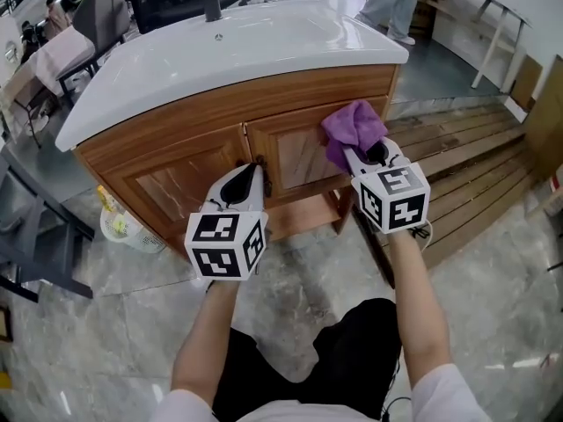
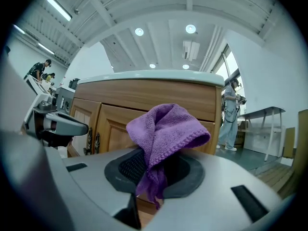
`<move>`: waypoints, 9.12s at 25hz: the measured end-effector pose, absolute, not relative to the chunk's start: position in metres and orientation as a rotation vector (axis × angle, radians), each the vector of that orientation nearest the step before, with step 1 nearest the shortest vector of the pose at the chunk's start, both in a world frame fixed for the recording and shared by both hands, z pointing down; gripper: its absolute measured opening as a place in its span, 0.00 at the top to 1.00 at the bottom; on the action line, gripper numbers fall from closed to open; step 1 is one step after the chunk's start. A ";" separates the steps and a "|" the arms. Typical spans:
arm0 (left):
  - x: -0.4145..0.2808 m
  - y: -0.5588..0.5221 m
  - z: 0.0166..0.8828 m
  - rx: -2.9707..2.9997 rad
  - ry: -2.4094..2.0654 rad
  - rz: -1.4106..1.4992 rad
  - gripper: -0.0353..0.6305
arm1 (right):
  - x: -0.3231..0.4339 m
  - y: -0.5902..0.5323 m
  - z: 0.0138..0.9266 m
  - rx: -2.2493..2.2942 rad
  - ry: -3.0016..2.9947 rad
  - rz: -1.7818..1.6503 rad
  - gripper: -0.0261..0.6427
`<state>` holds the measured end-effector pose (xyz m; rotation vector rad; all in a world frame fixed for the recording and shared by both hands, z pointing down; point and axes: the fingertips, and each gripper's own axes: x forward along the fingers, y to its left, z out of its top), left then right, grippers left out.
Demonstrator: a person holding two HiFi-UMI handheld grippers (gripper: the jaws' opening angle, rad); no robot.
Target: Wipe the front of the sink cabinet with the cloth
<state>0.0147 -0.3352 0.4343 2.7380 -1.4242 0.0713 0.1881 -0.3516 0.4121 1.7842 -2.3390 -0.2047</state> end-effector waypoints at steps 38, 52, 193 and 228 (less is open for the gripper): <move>-0.129 -0.298 0.445 2.585 -1.668 0.086 0.94 | -0.051 -0.288 0.408 1.322 -2.691 -0.258 0.85; -0.242 -0.270 0.468 2.379 -1.926 0.138 0.94 | -0.205 -0.283 0.456 1.025 -2.869 -0.186 0.85; -0.273 -0.260 0.523 2.295 -1.976 0.226 0.94 | -0.253 -0.292 0.543 0.959 -2.747 -0.244 0.85; -0.101 -0.306 0.510 2.582 -1.629 0.215 0.94 | -0.046 -0.314 0.525 1.342 -2.526 -0.254 0.85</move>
